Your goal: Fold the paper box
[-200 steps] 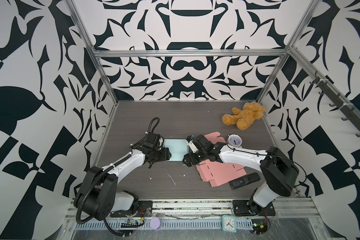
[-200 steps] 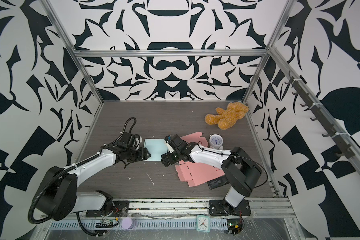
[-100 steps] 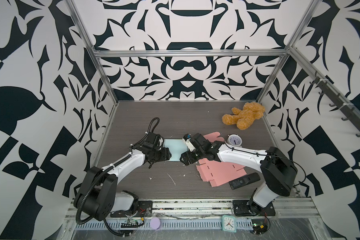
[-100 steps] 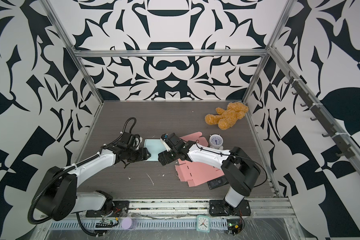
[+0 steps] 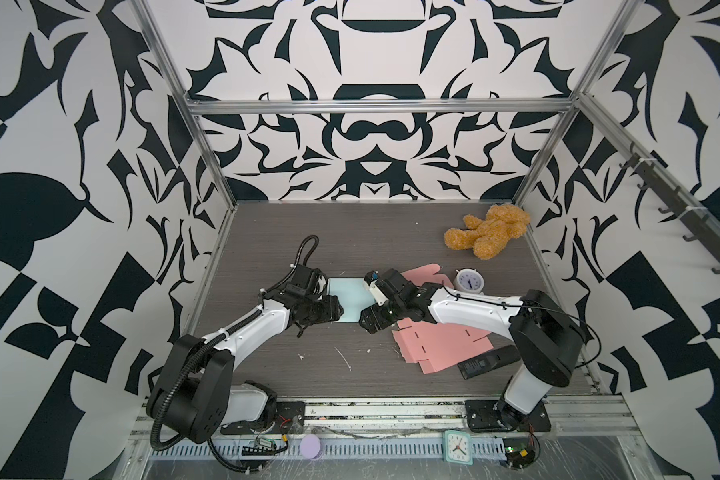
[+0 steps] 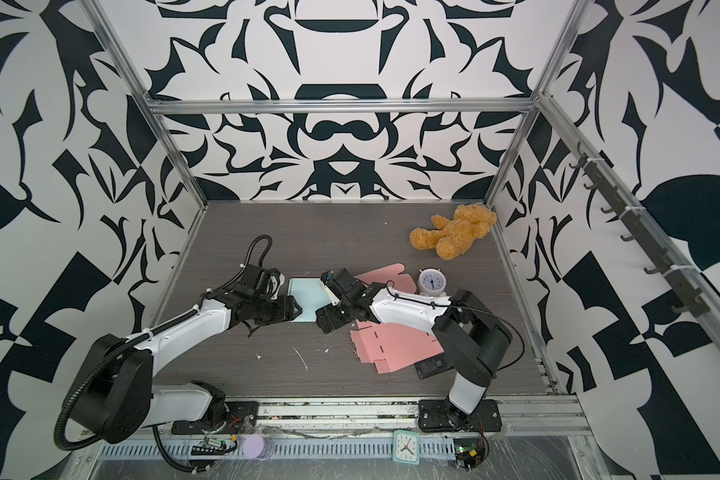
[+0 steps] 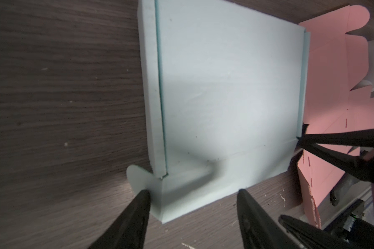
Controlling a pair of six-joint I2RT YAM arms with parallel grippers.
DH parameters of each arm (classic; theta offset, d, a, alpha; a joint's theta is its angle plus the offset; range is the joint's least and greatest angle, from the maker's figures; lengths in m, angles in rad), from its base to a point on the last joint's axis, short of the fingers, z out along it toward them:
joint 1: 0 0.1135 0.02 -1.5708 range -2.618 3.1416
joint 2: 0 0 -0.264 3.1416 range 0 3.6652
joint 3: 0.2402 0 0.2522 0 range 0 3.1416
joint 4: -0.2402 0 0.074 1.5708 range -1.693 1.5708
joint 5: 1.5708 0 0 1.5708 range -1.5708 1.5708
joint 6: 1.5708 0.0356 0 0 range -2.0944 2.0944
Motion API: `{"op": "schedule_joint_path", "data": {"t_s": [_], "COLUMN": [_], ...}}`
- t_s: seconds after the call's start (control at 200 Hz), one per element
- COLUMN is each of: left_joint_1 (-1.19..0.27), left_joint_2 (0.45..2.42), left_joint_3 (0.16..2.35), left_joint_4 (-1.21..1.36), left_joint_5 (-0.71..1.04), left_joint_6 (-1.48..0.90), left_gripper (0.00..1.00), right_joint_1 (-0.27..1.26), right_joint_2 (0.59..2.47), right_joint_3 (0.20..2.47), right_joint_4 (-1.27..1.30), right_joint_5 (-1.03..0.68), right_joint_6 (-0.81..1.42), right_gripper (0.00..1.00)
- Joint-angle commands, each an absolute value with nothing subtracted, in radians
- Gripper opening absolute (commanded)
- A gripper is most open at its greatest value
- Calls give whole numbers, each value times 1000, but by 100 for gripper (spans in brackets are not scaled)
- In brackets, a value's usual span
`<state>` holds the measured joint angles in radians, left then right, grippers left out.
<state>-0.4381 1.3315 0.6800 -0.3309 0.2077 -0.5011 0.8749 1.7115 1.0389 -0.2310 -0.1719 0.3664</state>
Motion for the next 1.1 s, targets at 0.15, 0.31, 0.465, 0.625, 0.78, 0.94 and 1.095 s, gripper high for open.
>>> {"op": "schedule_joint_path", "data": {"t_s": [0.15,0.31,0.465,0.625,0.78,0.94,1.095], "left_joint_1": [-440,-440,-440,-443,-447,-448,-448], "left_joint_2": [1327,1312,1294,1282,1225,1220,1237], "left_joint_3": [654,647,632,627,635,640,634], "left_joint_4": [-301,-295,-278,-279,-295,-318,-313], "left_joint_5": [242,253,276,284,288,283,269], "left_joint_6": [-515,-522,-538,-545,-549,-546,-549], "left_gripper": [67,67,67,66,66,66,66], "right_joint_1": [895,904,913,919,919,920,920], "right_joint_2": [1721,1718,1717,1702,1686,1675,1677], "right_joint_3": [1077,1083,1084,1085,1081,1066,1060], "right_joint_4": [-216,-217,-210,-208,-215,-213,-212], "right_joint_5": [-184,-183,-189,-188,-181,-176,-159], "right_joint_6": [370,374,384,388,390,393,388], "right_gripper": [89,89,89,89,89,89,89]}}
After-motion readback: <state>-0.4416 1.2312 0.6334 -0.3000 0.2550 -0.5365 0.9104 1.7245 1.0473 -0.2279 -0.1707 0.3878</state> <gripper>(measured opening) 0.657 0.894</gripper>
